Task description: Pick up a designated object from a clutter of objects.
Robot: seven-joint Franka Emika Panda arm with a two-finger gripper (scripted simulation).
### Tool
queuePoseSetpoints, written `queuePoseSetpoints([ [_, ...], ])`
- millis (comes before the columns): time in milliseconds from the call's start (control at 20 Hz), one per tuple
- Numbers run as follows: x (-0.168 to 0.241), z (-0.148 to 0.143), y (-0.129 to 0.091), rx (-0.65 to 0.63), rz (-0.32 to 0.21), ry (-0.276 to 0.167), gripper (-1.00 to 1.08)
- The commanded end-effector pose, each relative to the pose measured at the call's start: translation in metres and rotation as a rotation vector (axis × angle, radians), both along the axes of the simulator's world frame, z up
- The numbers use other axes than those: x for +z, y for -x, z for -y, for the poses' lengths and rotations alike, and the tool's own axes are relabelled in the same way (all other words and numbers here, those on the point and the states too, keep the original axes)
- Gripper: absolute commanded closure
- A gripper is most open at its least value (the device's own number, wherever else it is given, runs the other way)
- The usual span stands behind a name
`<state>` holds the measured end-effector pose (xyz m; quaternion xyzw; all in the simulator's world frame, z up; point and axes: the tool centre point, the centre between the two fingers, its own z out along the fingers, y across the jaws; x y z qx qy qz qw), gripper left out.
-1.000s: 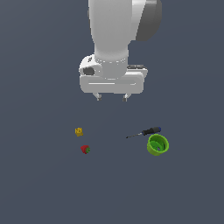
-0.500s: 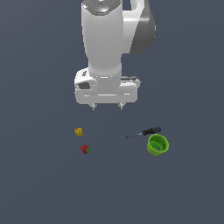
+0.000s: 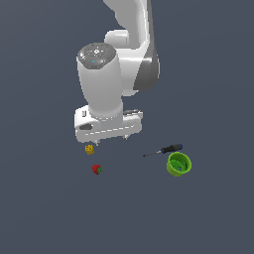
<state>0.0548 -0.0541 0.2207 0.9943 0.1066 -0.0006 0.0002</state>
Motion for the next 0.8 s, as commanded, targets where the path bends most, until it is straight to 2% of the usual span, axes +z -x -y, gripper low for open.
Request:
queuePoseSetpoints([
  [0, -0.018, 0.011, -0.007, 0.050, 0.000, 0.002, -0.92],
  [400, -0.080, 0.046, -0.024, 0.207, 0.000, 0.003, -0.92],
  [750, -0.122, 0.069, -0.030, 0.308, 0.000, 0.001, -0.92],
])
